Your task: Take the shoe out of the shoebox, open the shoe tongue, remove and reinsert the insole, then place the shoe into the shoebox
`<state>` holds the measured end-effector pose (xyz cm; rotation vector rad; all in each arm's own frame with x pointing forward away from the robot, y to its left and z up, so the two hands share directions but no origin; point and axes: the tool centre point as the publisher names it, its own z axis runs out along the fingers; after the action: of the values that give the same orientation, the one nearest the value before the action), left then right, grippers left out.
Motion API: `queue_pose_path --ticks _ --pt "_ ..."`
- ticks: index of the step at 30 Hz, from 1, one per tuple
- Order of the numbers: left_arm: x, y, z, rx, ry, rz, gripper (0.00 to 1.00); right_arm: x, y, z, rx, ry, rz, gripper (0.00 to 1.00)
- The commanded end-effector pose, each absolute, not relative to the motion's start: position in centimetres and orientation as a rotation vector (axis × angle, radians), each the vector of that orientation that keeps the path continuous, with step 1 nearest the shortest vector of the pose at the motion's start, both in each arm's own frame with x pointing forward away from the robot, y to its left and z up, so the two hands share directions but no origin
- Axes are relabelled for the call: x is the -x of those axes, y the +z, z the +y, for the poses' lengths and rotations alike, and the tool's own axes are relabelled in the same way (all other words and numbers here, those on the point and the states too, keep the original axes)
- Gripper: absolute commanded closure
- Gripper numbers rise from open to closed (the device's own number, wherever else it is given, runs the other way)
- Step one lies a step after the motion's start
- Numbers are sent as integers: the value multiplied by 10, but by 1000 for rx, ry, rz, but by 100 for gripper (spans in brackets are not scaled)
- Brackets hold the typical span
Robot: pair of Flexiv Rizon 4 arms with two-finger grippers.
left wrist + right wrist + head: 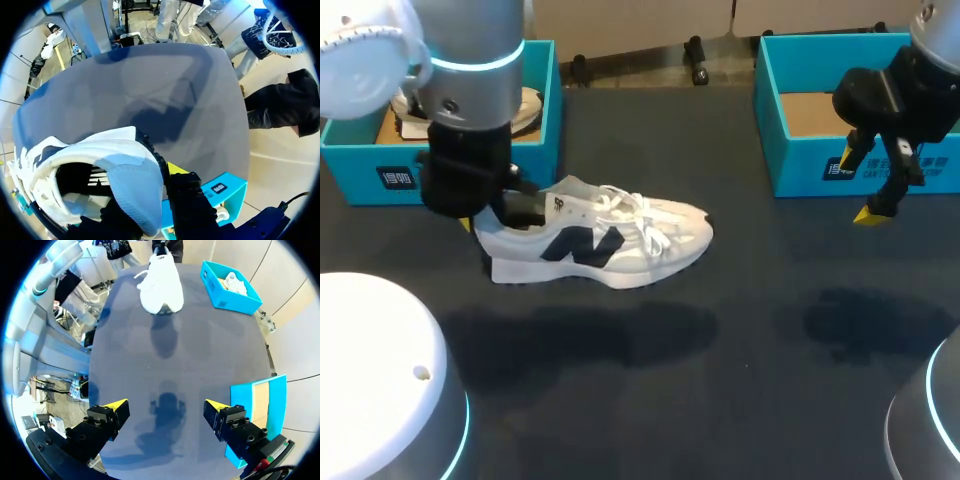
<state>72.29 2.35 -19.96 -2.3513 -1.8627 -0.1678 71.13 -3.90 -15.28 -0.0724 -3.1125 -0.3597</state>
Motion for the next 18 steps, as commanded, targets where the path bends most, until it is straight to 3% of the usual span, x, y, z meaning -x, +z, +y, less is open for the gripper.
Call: queue_pose_path --ticks 1,18 --pt "-727 -198 19 2340 -167 -1859 100 -713 -153 -38 74 -354 -3111 0" --pt "-724 -201 14 2332 -153 -1888 100 -713 -153 -38 74 -354 -3111 0"
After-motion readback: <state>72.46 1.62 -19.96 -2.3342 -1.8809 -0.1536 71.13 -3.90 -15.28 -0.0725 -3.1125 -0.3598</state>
